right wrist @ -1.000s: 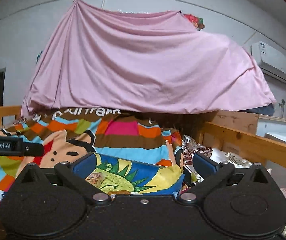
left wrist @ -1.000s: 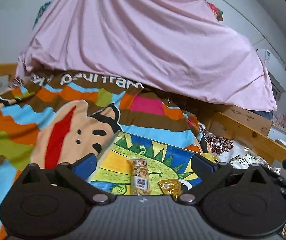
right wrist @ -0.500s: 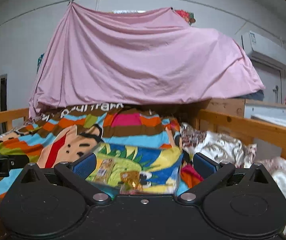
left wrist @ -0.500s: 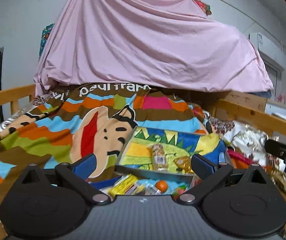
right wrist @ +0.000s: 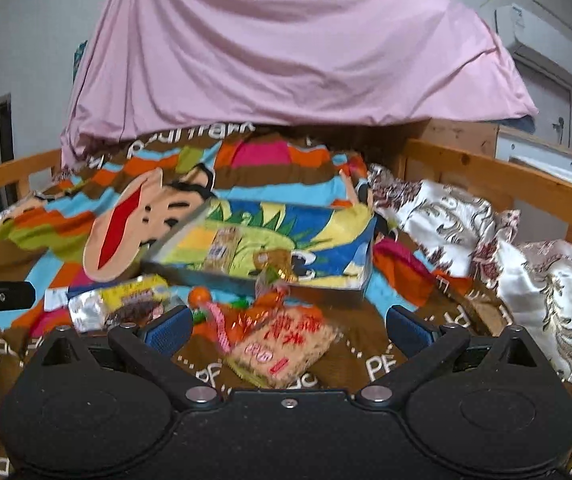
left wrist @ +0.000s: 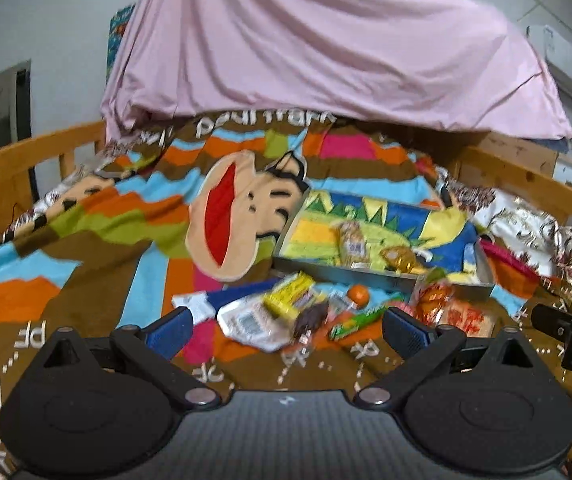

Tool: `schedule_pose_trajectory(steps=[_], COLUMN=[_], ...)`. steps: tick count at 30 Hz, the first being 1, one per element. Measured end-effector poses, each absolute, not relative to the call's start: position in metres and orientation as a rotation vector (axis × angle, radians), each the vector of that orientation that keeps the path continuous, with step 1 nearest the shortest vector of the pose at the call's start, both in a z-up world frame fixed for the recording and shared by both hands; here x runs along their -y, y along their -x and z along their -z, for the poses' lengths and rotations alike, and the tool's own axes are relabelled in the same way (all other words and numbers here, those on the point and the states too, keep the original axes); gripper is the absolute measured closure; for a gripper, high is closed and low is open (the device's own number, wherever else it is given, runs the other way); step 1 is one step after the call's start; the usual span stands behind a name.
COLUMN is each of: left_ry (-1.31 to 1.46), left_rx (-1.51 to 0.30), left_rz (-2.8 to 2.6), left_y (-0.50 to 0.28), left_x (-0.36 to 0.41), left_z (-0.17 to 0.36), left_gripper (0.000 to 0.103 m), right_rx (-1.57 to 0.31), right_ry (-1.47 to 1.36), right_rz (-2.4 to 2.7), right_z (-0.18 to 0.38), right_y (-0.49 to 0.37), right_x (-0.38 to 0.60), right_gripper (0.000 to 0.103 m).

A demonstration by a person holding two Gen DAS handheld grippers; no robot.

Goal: Organize snacks
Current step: 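Raise both open tools away from the metal tray, then move the left tool toward the green sausage stick while the right tool approaches the rice-cracker bag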

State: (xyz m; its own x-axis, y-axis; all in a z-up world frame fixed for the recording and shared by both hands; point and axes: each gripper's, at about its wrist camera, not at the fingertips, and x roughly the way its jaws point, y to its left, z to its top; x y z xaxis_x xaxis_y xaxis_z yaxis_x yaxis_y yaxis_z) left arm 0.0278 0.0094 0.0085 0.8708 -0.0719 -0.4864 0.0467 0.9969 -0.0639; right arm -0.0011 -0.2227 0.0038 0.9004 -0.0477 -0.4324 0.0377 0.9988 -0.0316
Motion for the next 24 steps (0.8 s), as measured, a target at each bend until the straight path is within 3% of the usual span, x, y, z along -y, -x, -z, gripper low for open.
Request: schedule_pose_trajectory(steps=[24], left_ry=[-0.043], left_rx=[-0.794], left_rz=[0.088], left_y=[-0.083], left_x=[-0.017], left_z=[0.018], left_gripper=[0.000], right_rx=[-0.761], right_ry=[-0.030], right_rz=[-0.068], right_z=[0.031], right_y=[-0.037], right_x=[0.222], right_gripper=[0.000])
